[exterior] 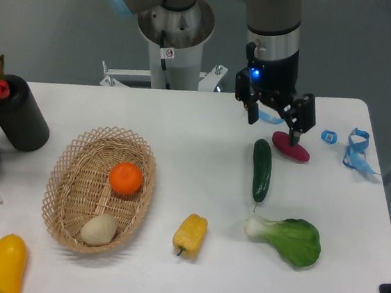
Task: Pick up the yellow pepper from the table
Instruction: 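Move the open gripper over to above the yellow bell pepper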
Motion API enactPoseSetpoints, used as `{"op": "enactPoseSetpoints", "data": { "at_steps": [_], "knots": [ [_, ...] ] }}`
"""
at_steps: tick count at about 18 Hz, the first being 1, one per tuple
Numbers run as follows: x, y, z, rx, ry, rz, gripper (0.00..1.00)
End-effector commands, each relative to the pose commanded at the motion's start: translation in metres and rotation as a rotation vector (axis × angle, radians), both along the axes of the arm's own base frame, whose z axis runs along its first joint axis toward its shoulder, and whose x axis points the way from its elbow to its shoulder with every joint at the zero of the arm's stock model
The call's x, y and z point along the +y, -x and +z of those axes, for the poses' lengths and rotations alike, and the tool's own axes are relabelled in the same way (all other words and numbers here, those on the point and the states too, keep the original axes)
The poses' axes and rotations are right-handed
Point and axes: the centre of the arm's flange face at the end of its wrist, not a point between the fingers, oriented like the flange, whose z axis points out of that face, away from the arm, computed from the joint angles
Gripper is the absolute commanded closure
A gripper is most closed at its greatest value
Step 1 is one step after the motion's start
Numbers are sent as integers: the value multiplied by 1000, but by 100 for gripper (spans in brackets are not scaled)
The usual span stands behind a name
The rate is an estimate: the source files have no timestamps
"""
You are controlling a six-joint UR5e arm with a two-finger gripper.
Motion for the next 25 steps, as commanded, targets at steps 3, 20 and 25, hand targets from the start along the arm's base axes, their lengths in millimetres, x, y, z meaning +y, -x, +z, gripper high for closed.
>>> {"op": "enactPoseSetpoints", "data": {
  "at_steps": [3,20,25],
  "knots": [
    [5,5,-3,9,-3,4,0],
    [26,-6,-41,-17,-116,200,0],
    [66,-24,-83,-115,-120,297,0]
  ]
}}
